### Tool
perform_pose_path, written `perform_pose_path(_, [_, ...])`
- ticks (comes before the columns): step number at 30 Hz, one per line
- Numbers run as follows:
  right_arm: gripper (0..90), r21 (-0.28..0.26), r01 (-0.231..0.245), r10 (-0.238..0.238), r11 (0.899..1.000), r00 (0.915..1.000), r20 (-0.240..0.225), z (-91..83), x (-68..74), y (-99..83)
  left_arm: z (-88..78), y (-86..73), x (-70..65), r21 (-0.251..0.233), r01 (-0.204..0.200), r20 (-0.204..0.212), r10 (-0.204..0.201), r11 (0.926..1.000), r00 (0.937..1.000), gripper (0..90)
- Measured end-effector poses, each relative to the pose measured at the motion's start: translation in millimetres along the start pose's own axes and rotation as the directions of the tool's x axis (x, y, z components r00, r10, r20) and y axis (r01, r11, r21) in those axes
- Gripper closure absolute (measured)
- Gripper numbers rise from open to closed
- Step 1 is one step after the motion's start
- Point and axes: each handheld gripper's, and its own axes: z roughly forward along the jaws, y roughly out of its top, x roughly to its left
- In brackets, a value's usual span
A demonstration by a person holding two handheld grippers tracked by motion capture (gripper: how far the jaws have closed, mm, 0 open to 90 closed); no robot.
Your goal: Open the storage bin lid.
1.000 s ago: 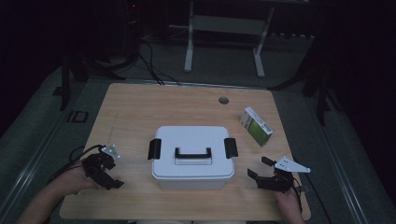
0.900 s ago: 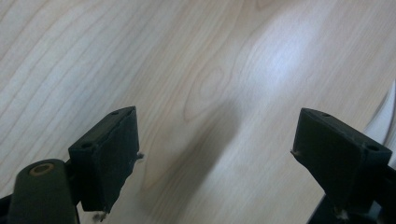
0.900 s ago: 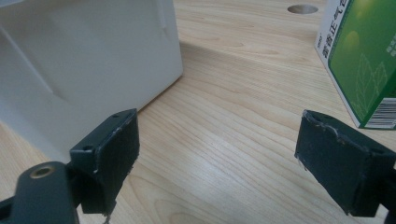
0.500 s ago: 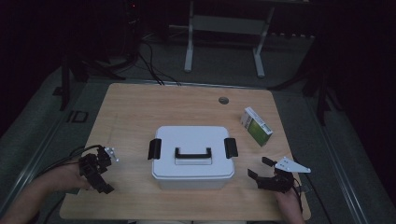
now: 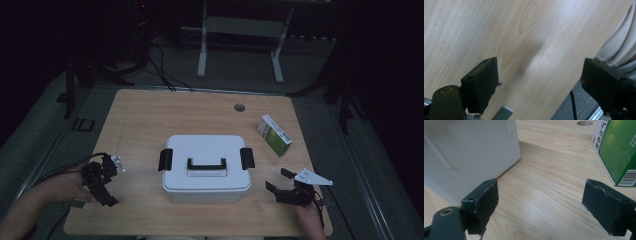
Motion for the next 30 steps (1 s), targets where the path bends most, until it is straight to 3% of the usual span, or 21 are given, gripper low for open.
perform_pose_path(18, [13.3, 0.001, -0.003, 0.003, 1.0, 1.0, 0.0, 0.7, -0.3, -0.6, -48.1, 25.7, -14.4, -0.027, -0.069, -0.049, 0.067, 0.9973, 0.9965, 14.9])
perform_pose_path(30, [13.3, 0.003, -0.006, 0.006, 1.0, 1.0, -0.004, 1.1, -0.4, -0.5, -76.1, 63.8, -31.8, -0.021, -0.167, -0.068, 0.165, 0.9858, 0.9839, 15.0])
